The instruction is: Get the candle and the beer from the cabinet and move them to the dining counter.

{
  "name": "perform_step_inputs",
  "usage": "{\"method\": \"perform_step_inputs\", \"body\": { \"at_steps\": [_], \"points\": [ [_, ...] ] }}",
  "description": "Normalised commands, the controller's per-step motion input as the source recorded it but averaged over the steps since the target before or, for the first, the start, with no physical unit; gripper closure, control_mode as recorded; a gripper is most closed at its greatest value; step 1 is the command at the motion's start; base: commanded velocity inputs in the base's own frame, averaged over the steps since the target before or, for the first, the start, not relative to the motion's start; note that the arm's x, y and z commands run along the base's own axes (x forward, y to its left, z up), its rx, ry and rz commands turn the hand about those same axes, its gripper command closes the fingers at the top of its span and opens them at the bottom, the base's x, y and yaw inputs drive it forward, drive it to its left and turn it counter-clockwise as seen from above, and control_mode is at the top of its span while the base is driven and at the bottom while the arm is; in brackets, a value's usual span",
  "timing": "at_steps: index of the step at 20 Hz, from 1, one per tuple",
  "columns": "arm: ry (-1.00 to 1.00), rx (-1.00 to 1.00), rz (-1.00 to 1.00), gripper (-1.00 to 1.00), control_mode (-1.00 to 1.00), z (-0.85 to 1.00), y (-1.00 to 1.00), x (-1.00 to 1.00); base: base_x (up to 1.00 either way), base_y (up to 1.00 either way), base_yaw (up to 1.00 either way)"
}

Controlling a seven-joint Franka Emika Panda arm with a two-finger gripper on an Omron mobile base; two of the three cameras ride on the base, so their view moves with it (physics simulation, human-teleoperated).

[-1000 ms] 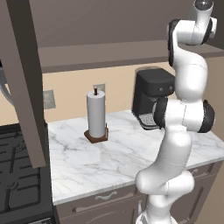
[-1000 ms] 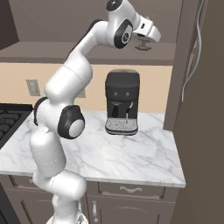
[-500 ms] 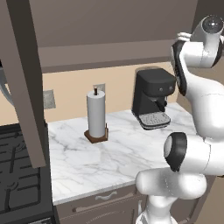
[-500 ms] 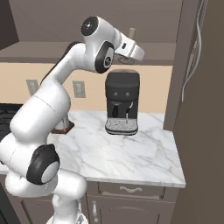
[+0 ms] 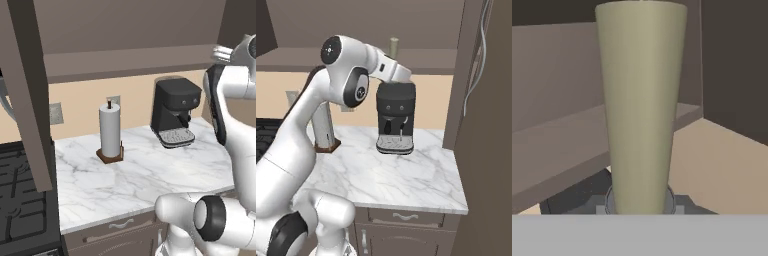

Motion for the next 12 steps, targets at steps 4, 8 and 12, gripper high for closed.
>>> {"method": "perform_step_inputs", "body": {
  "at_steps": [4,8,12],
  "points": [
    [0.07,-0.05,0.01,1.0,-1.0,0.03,0.4,-1.0,0.0,0.0,0.0],
    [0.03,-0.07,0.05,1.0,-1.0,-0.16,0.58,-1.0,0.0,0.0,0.0],
    [0.0,-0.03,0.06,1.0,-1.0,-0.32,0.6,-1.0,0.0,0.0,0.0]
  ]
}}
